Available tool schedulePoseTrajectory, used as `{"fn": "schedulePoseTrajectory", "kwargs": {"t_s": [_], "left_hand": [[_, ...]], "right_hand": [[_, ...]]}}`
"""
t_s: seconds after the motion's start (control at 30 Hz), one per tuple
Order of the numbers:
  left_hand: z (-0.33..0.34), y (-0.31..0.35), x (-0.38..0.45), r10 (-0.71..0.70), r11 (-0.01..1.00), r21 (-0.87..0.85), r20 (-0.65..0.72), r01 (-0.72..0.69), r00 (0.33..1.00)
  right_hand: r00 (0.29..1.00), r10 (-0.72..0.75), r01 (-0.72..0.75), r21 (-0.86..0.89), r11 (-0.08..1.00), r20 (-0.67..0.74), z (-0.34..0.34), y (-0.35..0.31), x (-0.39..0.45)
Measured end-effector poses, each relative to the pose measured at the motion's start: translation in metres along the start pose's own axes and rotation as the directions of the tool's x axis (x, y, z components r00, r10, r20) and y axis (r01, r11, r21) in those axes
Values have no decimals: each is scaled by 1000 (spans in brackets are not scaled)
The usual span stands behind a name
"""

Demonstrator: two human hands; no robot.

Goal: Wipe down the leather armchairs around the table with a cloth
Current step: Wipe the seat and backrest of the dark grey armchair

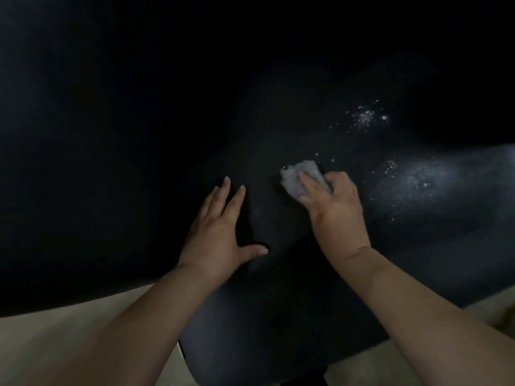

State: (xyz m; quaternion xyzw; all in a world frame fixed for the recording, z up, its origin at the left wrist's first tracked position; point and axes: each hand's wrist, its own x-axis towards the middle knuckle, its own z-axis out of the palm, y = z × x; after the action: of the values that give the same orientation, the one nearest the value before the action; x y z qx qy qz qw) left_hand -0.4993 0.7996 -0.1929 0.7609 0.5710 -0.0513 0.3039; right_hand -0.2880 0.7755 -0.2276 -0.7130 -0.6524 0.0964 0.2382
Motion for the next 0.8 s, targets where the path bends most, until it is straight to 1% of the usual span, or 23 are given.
{"fn": "schedulePoseTrajectory", "kwargs": {"t_s": [0.03, 0.07, 0.1, 0.17, 0.23, 0.3, 0.37, 0.4, 0.43, 0.47, 0.5, 0.57, 0.6, 0.63, 0.67, 0.7, 0.8], "left_hand": [[-1, -1, 1, 3, 1000, -14, -8, -3, 1000], [-1, -2, 3, 2, 1000, -19, -17, -2, 1000], [-2, -2, 5, -6, 1000, -14, -23, 6, 1000], [-2, 0, 9, -32, 999, 9, -14, 32, 999], [-2, 2, 11, -51, 998, 31, 7, 51, 999], [-2, 0, 12, -50, 998, 48, 20, 49, 999], [-4, -2, 11, -48, 998, 48, 36, 46, 998], [-4, -2, 12, -50, 998, 42, 34, 48, 998], [-4, -2, 12, -50, 998, 35, 27, 50, 998], [-5, 0, 12, -51, 998, 28, 19, 51, 999], [-5, 1, 13, -53, 998, 20, 9, 53, 999], [-6, 4, 16, -60, 998, 9, -16, 60, 998], [-7, 5, 17, -64, 998, 5, -19, 64, 998], [-9, 7, 18, -68, 998, 2, -18, 68, 998], [-10, 7, 20, -69, 998, 2, -16, 69, 997], [-12, 8, 21, -70, 998, 4, -17, 70, 997], [-16, 8, 27, -76, 997, 20, -12, 77, 997]], "right_hand": [[999, 46, -46, 61, 997, -1, 1, -4, 3], [999, 41, -43, 107, 993, 25, 3, -12, 5], [998, -8, 0, 129, 992, 62, 5, -22, 5], [978, -150, 137, 93, 986, 146, 10, -36, 5], [965, -184, 179, 41, 983, 186, 10, -32, 12], [979, -152, 157, -27, 987, 136, 7, -12, 25], [998, -39, 42, -65, 997, 43, 0, 11, 38], [1000, 10, -10, -41, 999, 9, -5, 17, 43], [999, 32, -32, -3, 999, -12, -6, 17, 47], [1000, 24, -23, 38, 999, -17, -5, 10, 49], [1000, -8, 8, 78, 997, -4, -2, -2, 50], [988, -142, 133, 120, 984, 68, 7, -26, 49], [971, -210, 197, 112, 974, 118, 12, -33, 47], [957, -241, 228, 93, 969, 163, 16, -35, 46], [957, -231, 223, 65, 973, 178, 17, -31, 48], [968, -194, 190, 36, 981, 162, 17, -23, 51], [994, -53, 54, -12, 998, 95, 9, -1, 64]]}}
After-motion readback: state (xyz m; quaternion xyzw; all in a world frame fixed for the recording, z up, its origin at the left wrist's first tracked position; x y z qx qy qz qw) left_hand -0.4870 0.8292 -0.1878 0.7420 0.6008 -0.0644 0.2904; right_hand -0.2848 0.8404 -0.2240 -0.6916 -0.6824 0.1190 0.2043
